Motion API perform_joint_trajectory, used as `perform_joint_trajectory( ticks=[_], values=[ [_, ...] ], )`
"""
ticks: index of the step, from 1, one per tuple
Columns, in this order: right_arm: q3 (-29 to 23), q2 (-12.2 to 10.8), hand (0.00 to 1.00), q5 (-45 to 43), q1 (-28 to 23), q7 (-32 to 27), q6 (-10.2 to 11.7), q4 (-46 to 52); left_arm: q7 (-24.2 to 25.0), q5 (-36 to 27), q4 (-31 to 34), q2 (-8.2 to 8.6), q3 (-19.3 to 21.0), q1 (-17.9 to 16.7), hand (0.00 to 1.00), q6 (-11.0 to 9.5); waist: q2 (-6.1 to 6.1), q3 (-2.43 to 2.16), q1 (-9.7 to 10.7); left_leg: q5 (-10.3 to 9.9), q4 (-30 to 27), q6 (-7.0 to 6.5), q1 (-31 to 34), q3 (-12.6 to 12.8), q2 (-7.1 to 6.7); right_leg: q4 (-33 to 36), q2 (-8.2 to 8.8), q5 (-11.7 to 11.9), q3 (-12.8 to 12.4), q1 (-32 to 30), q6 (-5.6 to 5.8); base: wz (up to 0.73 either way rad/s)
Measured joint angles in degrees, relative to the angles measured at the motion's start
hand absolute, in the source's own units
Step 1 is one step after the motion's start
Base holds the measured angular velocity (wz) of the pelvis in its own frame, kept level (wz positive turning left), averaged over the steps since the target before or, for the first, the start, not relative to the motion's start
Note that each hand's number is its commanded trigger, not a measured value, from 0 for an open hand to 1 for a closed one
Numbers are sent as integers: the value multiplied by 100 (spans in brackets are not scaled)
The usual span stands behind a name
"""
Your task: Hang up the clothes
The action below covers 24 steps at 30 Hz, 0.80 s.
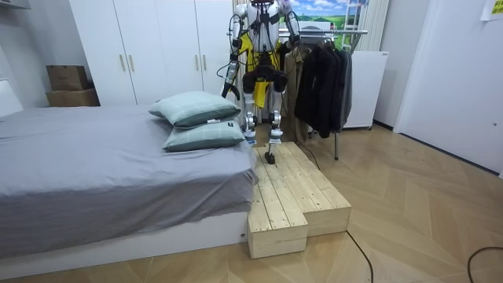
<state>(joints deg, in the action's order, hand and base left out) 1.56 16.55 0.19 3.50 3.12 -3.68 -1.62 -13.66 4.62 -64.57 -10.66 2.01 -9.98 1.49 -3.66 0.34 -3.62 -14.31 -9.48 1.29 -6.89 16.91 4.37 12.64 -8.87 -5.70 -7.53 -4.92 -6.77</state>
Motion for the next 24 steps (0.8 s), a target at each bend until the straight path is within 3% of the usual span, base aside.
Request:
perform_joint_trajectory(
  ticks=[11,24],
  values=[
    [0,-5,100,2,0,5,-23,-223,71,-5,60,2,0,3,0,101,0,-2,3,1,-3,1,1,-6,-8,3,9,5,9,-10,-8,0],
    [2,40,100,103,32,299,-377,-1220,129,-50,448,24,18,-71,0,304,-66,-38,-6,1,-7,2,-9,-4,-2,8,6,9,25,-4,-15,0]
  ],
)
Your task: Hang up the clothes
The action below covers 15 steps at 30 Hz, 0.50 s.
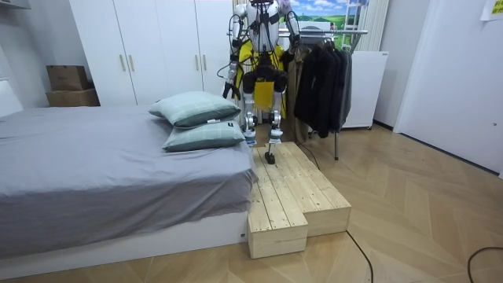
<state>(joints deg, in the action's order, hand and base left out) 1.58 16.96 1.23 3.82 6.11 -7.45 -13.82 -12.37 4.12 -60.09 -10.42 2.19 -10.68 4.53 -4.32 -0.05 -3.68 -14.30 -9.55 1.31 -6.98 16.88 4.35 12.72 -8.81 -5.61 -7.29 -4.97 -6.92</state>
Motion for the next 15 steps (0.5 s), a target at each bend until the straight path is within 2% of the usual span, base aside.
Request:
perform_joint_trajectory(
  ticks=[6,8,12,15],
  values=[
    [-3,-5,100,347,107,233,-24,-924,88,2,11,12,61,29,0,16,-96,45,5,0,4,0,-96,-5,0,-25,-5,-8,-39,105,-9,0],
    [-10,14,100,347,156,283,-25,-1339,149,31,39,46,275,21,0,16,-131,31,7,0,3,0,-78,-10,1,-69,-3,-4,-37,108,-11,0],
    [-29,16,100,338,178,284,-71,-1749,190,27,48,47,417,-10,0,16,-145,19,0,0,2,0,-78,-35,-6,-77,13,-2,18,117,-12,2],
    [-33,45,100,334,181,281,-93,-1914,192,6,70,44,461,-20,0,15,-145,19,-11,0,6,0,-111,-182,-12,-95,31,-1,87,195,-11,12]
  ],
)
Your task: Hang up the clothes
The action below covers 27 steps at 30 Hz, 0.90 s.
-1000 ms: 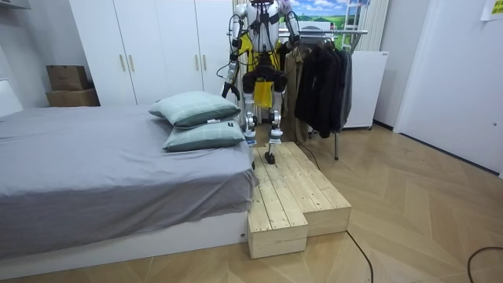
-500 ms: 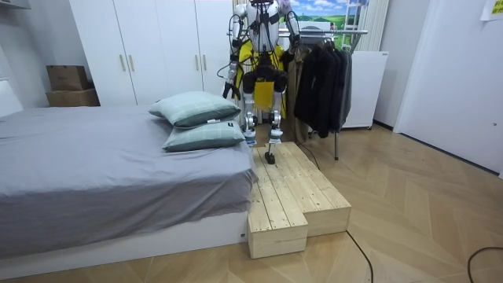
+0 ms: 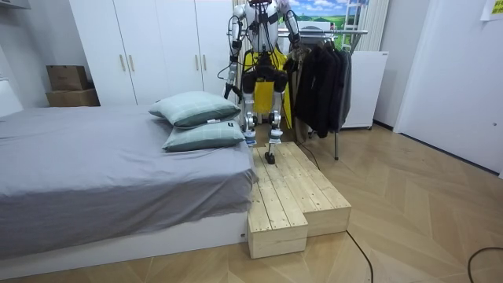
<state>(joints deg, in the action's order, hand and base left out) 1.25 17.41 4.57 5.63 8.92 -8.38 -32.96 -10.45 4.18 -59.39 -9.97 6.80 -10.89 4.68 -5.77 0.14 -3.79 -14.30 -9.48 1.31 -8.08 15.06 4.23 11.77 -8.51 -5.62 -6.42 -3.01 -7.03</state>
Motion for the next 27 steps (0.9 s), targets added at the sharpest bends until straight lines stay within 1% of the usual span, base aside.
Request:
perform_joint_trajectory(
  ticks=[2,7,8,10,22,27],
  values=[
    [0,28,100,4,47,21,-8,-4,0,3,-4,1,15,12,0,-2,-3,0,-101,0,5,0,-14,-7,2,-3,-2,0,1,10,0,0],
    [0,63,100,-41,260,128,-104,-26,0,40,-13,4,114,-13,0,2,-6,0,-167,0,8,0,-1,-114,3,-13,2,-1,31,19,-1,5],
    [0,72,100,-41,261,132,-116,-43,0,40,-10,12,134,-13,0,1,-8,-2,-239,0,9,0,-2,-113,1,-6,2,-1,32,17,-1,0],
    [2,73,100,-41,261,132,-130,-44,-1,41,-10,23,134,-8,0,0,-8,-1,-299,0,8,0,-2,-129,0,-1,0,-1,46,14,-1,0],
    [2,98,100,-72,275,123,-155,-45,-2,42,-25,31,138,14,0,-4,-24,4,-390,0,8,0,-3,-132,-11,-9,3,-1,38,1,-1,0],
    [2,107,100,-315,352,133,-155,67,12,39,-26,23,138,13,0,-6,-37,-1,-377,0,-3,0,66,-129,-11,1,1,-1,10,-73,-1,0]
  ],
)
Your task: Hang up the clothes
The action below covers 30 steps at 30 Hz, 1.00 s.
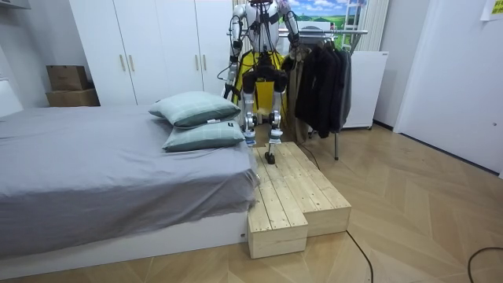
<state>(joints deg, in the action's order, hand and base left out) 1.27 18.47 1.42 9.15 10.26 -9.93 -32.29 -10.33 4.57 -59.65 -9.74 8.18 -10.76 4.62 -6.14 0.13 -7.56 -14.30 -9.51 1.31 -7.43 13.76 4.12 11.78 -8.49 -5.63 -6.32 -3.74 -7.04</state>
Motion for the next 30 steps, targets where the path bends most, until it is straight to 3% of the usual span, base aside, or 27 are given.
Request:
perform_joint_trajectory(
  ticks=[9,21,30],
  values=[
    [-1,39,100,-441,103,-26,0,266,210,-1,-38,-31,2,14,0,20,-17,-7,142,0,1,0,44,7,6,4,5,2,39,-20,-3,2],
    [-6,41,100,-437,109,-35,-1,267,252,10,0,-52,62,-4,0,11,-97,13,126,0,3,0,49,-3,6,2,10,2,23,10,-3,0],
    [-7,238,100,-396,262,-97,-7,269,222,12,6,-42,133,-5,0,2,-101,8,79,0,-1,0,40,-5,3,6,4,2,35,-25,-3,0]
  ],
)
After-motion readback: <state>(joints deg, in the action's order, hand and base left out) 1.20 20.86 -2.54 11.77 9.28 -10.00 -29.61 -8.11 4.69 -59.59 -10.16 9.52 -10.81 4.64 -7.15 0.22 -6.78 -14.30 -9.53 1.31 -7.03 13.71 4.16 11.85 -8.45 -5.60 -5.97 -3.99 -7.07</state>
